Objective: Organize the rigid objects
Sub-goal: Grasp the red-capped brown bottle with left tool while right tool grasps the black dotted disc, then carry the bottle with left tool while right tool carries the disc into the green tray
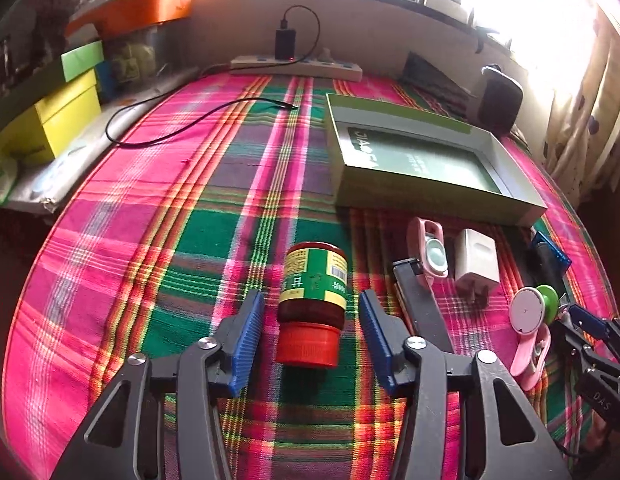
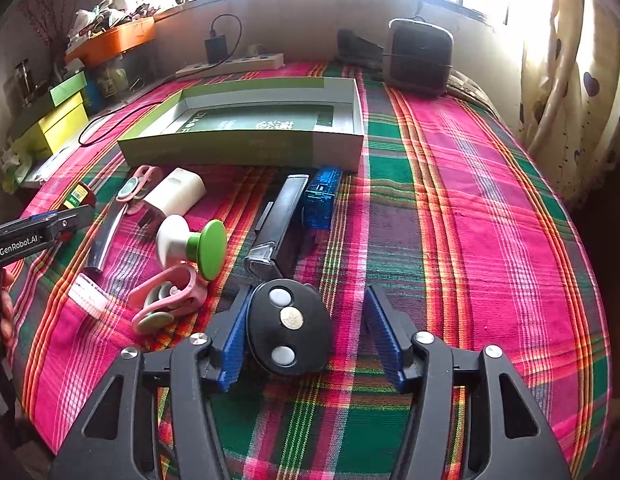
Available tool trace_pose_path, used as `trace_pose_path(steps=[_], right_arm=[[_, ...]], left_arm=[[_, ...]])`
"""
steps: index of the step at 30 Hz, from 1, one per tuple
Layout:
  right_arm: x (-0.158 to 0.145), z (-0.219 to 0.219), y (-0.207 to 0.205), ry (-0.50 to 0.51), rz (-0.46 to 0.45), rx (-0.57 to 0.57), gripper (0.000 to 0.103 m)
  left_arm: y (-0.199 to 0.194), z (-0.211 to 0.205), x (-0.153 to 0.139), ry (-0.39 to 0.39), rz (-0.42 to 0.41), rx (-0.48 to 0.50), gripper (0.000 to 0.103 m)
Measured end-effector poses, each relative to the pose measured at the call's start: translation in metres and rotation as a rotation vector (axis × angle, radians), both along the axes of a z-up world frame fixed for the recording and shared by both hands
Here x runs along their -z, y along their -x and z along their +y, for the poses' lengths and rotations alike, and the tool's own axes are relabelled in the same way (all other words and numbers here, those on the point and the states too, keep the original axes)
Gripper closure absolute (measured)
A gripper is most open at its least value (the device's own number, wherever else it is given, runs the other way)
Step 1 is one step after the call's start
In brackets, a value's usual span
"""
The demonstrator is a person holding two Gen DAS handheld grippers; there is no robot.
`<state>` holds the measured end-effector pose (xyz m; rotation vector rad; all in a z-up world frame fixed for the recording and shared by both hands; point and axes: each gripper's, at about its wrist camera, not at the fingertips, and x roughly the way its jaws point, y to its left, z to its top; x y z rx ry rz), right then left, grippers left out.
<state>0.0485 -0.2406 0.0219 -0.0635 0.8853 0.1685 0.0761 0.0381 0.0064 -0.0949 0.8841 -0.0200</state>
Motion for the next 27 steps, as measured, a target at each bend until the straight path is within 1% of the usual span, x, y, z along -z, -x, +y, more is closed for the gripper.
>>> trace_pose_path(steps=[1, 4, 5, 7, 20, 21, 23, 27], right_arm=[[0.000, 0.000, 0.000, -0.001, -0.001, -0.003, 0.055], [-0.001, 0.001, 0.002, 0.000, -0.004, -0.011, 0.059], [-0.001, 0.002, 0.002, 0.000, -0.006, -0.014, 0.059], [-0.001, 0.002, 0.002, -0.001, -0.008, -0.014, 0.064], [-0.002, 0.001, 0.004, -0.001, -0.013, -0.017, 0.065], [-0.002, 0.001, 0.005, 0.001, -0.017, -0.017, 0.066], [-0.006, 0.001, 0.006, 0.006, -0.029, -0.022, 0.077], [-0.008, -0.002, 0.004, 0.002, -0.030, -0.013, 0.077]], left_arm=[[0.000, 0.000, 0.000, -0.002, -0.001, -0.003, 0.060], [0.001, 0.003, 0.000, 0.007, -0.003, -0.009, 0.065], [0.001, 0.003, 0.000, 0.006, -0.003, -0.011, 0.070], [0.001, 0.002, 0.000, -0.004, -0.004, -0.012, 0.072], [0.004, 0.002, -0.002, 0.019, 0.003, 0.002, 0.072], [0.004, 0.001, -0.002, 0.021, 0.003, 0.004, 0.072], [0.005, -0.001, -0.006, 0.013, -0.005, 0.010, 0.072], [0.005, -0.003, -0.012, 0.008, -0.012, 0.019, 0.072]])
